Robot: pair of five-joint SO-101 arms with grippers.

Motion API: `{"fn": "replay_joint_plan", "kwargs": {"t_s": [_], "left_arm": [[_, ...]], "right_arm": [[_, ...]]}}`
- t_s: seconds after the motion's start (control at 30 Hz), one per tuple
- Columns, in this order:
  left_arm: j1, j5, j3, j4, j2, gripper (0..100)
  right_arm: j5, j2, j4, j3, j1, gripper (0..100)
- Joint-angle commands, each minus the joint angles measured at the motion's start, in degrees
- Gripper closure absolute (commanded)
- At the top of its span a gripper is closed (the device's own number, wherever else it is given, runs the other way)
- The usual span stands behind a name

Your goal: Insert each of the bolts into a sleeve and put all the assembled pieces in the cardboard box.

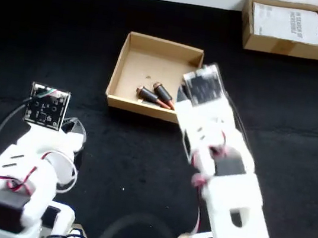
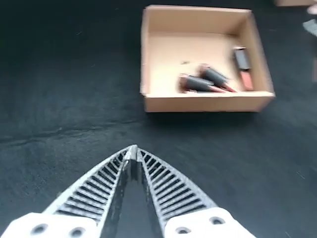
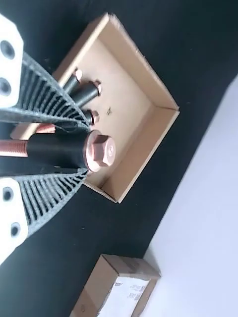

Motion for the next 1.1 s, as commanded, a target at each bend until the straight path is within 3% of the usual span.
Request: {"fn": "replay_joint_plan", "kwargs": {"t_s": [0.0, 0.13, 0.3, 0.5, 0.67, 0.93, 1.07], "left_arm": [[-5.32, -0.26, 17.63, -12.75, -11.12, 99], [-9.36, -0.26, 28.97, -19.96, -16.31, 99], [-13.41, -0.26, 34.33, -22.51, -15.43, 99], [-14.11, -0.26, 34.95, -16.00, -15.43, 99], [-14.02, -0.26, 34.95, -15.21, -15.52, 99], [-14.02, -0.26, 34.95, -15.21, -15.60, 99], [-13.93, -0.35, 34.95, -15.21, -15.52, 99]], "right_arm": [[4.31, 13.23, -1.54, -13.67, -0.40, 99.1], [10.73, 25.80, -1.45, -22.73, -1.63, 99.1], [17.05, 37.93, -1.45, -30.37, -2.95, 99.1], [15.74, 46.81, 6.37, -37.23, -4.18, 99.1], [11.08, 52.88, 6.29, -40.48, -2.95, 98.5], [10.73, 59.56, 6.64, -45.85, -0.75, 75.9], [10.64, 56.75, 6.64, -46.20, 0.31, 74.9]]}}
